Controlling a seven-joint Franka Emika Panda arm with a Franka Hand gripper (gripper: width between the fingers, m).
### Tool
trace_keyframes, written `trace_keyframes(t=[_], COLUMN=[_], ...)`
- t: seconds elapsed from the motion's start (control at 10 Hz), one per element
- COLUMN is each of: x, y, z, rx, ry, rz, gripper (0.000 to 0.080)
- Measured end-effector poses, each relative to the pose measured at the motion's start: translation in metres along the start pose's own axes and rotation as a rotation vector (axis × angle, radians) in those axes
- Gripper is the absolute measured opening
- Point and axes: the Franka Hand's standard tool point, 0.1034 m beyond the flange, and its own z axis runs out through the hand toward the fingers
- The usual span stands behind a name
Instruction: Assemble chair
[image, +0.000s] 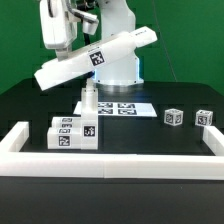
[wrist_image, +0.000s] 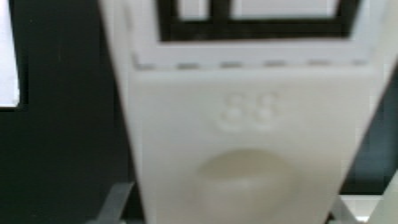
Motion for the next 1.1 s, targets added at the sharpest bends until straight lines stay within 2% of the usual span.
trace_keyframes(t=[0.1,0.3,0.6,0.8,1.1], x=[0.001,-0.005,-0.023,-0.033,-0.029], y=[-0.004,-0.018,-0.026,-0.027,-0.022], z=[0.000,-0.001,0.015,0.026,0.025], rx=[0.006,0.040,0.050,0.035,0.028], ry=[0.036,0.149,0.261,0.313,0.305], rz=[0.003,-0.011,-0.012,-0.034,-0.060], gripper=[0.0290,0.0290,0.0290,0.0290,0.0290])
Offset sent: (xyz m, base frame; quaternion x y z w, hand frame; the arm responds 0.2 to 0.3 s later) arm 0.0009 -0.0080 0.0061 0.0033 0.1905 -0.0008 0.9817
